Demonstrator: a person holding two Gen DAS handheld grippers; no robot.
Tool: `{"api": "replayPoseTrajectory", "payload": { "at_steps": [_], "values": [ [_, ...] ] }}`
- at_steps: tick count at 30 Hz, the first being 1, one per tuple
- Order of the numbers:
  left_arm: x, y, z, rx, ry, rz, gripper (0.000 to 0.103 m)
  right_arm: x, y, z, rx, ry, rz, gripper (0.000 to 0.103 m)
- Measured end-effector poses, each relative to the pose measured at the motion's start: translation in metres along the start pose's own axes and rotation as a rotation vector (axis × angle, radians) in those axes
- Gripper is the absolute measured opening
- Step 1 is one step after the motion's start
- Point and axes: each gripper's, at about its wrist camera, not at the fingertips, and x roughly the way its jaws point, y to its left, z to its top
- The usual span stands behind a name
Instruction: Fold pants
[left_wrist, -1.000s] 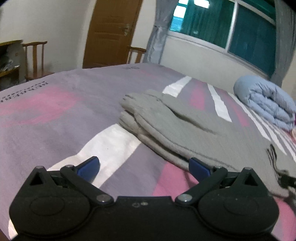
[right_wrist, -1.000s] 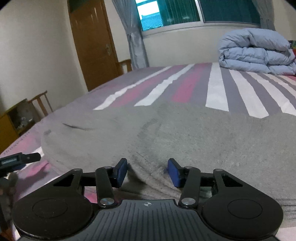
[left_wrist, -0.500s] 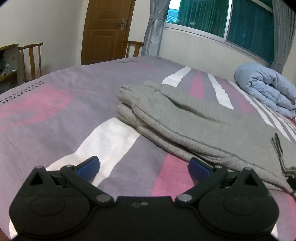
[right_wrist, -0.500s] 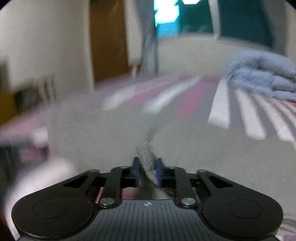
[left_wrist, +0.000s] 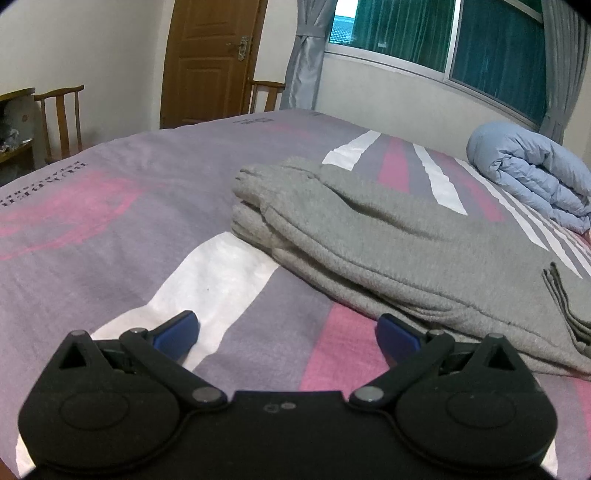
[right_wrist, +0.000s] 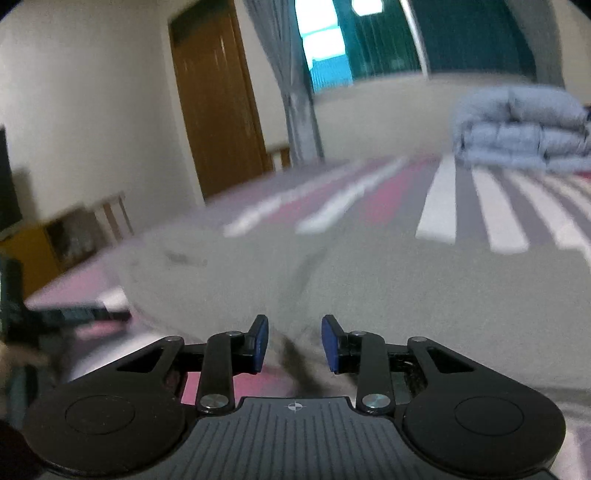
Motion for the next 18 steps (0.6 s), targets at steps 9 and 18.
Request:
{"api": "replayPoseTrajectory", "payload": {
  "at_steps": [9,18],
  "values": [
    [0.003,-0.004,0.000,0.018,0.001,0.014,0.097,-0.032,-0.091,0.004,0.154,0.182,-0.418,0.032],
    [0.003,-0.006,-0.001,0.035,0.001,0.028,0.097,-0.031,-0.138,0.047,0.214,0.054,-0.410,0.032]
  ]
}}
